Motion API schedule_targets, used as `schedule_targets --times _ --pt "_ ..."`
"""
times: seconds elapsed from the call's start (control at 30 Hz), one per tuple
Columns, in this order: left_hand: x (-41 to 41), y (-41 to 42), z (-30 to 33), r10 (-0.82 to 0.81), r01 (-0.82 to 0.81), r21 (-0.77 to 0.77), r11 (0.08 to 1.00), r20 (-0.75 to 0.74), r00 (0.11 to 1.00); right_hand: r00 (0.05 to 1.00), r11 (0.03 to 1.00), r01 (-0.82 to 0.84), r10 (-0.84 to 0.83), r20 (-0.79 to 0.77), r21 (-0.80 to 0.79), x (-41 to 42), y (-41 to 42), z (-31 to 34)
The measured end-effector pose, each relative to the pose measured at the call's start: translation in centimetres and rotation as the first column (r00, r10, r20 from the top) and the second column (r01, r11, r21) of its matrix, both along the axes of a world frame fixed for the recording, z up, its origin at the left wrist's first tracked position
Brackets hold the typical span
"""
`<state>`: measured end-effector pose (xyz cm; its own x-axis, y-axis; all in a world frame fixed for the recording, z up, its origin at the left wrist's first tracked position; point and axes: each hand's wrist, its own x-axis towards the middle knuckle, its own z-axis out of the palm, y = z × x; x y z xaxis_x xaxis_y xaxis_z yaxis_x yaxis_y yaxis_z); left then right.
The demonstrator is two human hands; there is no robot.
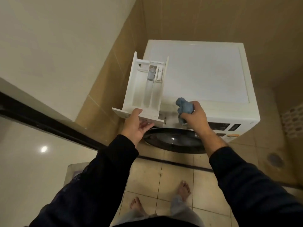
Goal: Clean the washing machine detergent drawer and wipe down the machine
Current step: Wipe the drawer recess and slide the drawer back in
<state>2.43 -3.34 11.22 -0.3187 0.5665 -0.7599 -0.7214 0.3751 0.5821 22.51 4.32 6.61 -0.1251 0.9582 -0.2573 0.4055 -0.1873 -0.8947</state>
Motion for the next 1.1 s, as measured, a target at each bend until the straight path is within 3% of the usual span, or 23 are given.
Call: schedule_targets --times 0.37,0.53,0.67,0.83,1.0,1.1 --pt "-6.1 -7.3 -3.6 -0.145 0.149 -0.04 0.988 0.091 0.985 0.914 0.984 0.074 -0.133 0.384 0.165 -5.5 -1.8 -0.2" --pt "-6.3 -10.5 -5.7 -0.161 0.163 -0.007 0.987 0.11 0.981 0.859 0.983 -0.004 -0.09 0.505 0.182 -6.0 -0.6 0.1" --pt "-5.7 -12.2 -7.7 -0.115 0.125 -0.069 0.99 0.134 0.984 0.767 0.964 -0.175 0.006 0.642 0.199 -6.2 3.0 -0.6" --pt "-4.8 -13.1 -10.3 -0.09 0.11 -0.128 0.986 0.151 0.984 0.684 0.951 -0.182 -0.059 0.727 0.249 -7.3 6.1 -3.2" --pt "-3.4 -13.7 -12.8 -0.064 0.083 -0.144 0.986 0.127 0.99 0.657 0.925 -0.334 0.092 0.748 0.18 -8.2 6.3 -7.8" --pt "-2.7 -13.8 -13.7 -0.056 0.07 -0.149 0.986 0.101 0.993 0.642 0.917 -0.346 0.079 0.763 0.196 -8.0 6.4 -8.7"
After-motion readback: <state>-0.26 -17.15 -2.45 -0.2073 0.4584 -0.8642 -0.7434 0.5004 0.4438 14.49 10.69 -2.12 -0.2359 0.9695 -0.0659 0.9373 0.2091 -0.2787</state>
